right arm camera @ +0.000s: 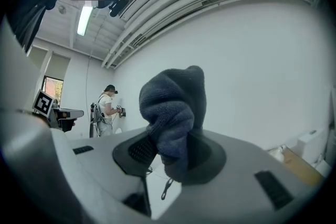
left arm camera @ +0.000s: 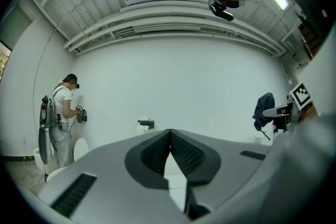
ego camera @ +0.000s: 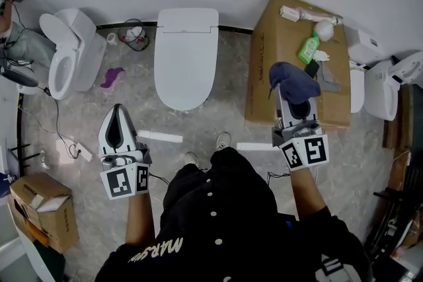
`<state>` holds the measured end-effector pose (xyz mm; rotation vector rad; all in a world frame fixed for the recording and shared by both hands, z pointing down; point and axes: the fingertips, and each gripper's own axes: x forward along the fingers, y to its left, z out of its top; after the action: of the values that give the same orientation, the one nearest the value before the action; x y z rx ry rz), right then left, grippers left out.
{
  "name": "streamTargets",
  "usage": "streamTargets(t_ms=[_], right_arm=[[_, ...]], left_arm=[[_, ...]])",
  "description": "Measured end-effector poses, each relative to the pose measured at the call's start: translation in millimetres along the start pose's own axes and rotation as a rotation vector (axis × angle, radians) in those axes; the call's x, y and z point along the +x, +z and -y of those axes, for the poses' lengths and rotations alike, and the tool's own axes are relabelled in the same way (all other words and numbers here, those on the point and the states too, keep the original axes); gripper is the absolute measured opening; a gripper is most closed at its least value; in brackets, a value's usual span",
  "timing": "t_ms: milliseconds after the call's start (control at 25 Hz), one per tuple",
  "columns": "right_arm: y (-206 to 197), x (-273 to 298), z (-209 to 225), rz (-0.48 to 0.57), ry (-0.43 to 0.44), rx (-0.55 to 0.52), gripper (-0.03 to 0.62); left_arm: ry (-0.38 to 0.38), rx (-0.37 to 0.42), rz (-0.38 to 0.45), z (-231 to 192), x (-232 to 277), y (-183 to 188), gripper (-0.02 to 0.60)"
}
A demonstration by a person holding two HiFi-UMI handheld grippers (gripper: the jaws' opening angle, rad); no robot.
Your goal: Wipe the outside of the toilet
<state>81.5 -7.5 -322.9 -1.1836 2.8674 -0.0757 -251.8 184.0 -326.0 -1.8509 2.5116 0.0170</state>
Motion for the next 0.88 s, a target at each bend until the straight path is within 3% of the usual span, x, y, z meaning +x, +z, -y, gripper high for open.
streamTargets(t_ms=[440,880], right_arm=[[-35.4,45.2,33.3,-0.060,0.134,-0.019,0.120],[-72.5,83.8,30.8,-0.077,0.146,-0.053,0.120]], left_arm=[[0.049,0.025,-0.025,34.0,27.6,-7.4,0.011],[-0.081,0.037,-0.029,41.2,58.2,-22.6,0.011]])
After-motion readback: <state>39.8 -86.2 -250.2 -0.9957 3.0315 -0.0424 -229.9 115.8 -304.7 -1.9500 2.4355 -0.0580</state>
